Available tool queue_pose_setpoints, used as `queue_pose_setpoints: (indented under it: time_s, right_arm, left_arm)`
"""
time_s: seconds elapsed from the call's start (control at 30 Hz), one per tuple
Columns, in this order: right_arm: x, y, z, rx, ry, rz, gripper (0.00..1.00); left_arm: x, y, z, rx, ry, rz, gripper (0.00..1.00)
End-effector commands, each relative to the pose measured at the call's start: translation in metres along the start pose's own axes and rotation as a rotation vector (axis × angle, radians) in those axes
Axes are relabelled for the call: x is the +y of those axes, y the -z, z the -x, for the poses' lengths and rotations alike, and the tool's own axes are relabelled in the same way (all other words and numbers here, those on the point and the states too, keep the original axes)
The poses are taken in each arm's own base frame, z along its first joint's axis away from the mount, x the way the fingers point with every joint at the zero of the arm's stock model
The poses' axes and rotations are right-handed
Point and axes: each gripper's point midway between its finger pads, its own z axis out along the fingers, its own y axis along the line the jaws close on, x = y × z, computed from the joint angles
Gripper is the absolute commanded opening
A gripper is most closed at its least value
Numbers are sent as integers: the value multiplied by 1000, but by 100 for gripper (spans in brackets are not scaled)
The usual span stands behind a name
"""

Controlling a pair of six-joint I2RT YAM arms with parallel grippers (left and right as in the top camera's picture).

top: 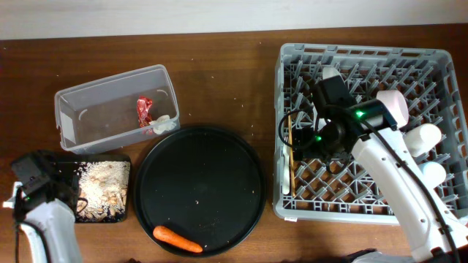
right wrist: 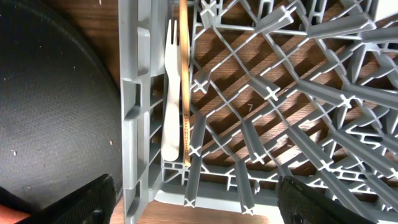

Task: Sort waste into correct bins and load items into the dishwasher rack
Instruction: 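Carry the mushroom to the black rice tray and release it, then reach the left gripper to the carrot and grasp it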

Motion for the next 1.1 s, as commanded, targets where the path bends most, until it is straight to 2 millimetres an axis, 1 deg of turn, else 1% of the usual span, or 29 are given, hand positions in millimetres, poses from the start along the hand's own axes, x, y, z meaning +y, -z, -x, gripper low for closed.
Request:
queue_pose_setpoints:
  time_s: [0.0,0.13,0.17,0.2,0.23,0.3,0.4,0.47,0.5,0.53,0.6,0.63,0.67,0.7,0.73,0.77,0.8,0.87,0.9,0.97,1.0,1.03,1.07]
  right_arm:
    - [-3,-2,-1,9,-1,-6,86]
    - [-3,-2,-2,12,-2,-7,86]
    - [-3,-2,-2,14,-2,-8,86]
    - [-4,-2,-3,15,-2,-8,86]
    - [-4,-2,-3,16,-2,-8,86]
    - [-4,-2,-3,16,-2,-8,86]
    - [-4,-2,-3,16,-2,-9,86]
    - [-4,-2,-3,18,-2,-9,86]
    - [-4,-2,-4,19,-2,-9,86]
    - [-4,-2,-4,19,-2,-10,86]
    - [-4,-2,-4,19,-2,-9,86]
    - [-4,-2,-4,19,-2,-9,86]
    - [-4,-2,-4,19,-2,-9,86]
    - [-4,-2,-4,19,-2,-9,86]
    - [-4,-2,-4,19,-2,-9,86]
    - [-4,-2,-4,19,-2,-9,86]
    - [-4,-2,-4,19,-2,-10,86]
    - [-4,-2,-3,18,-2,-10,86]
    - [-4,-2,-3,18,-2,-9,86]
    - [-4,-2,-3,17,-1,-9,86]
    - [-4,-2,-3,17,-1,-9,86]
    - [-4,-2,-3,17,-1,-9,86]
    - [-4,-2,-3,17,-1,-9,86]
  left_arm:
    - [2,-24,3,7,-14,60,21]
    - [4,-44,-4,41,-26,100,22]
    - [5,-48,-6,48,-28,108,30]
    - [6,-50,-7,54,-30,115,33]
    - [7,-51,-8,57,-31,119,34]
    - [7,-51,-8,57,-31,119,41]
    - [7,-51,-8,58,-32,118,59]
    - [2,-50,-10,75,-57,92,60]
    - [-5,-47,-10,89,-81,62,60]
    - [-13,-43,-10,105,-109,25,57]
    - [-30,-27,-9,145,-144,-44,51]
    - [-38,-16,-12,180,-154,-80,51]
    - [-52,1,-21,243,-211,-154,52]
    - [-59,12,-30,280,-251,-195,52]
    - [-63,20,-39,311,-281,-220,52]
    - [-64,28,-50,346,-307,-232,57]
    - [-63,37,-67,389,-343,-231,60]
    - [-55,48,-95,459,-422,-198,64]
    - [-52,53,-108,489,-476,-185,66]
    - [-42,65,-143,561,-597,-147,66]
    - [-38,68,-156,583,-645,-138,67]
    - [-32,73,-174,611,-702,-122,67]
    - [-25,76,-186,631,-722,-99,67]
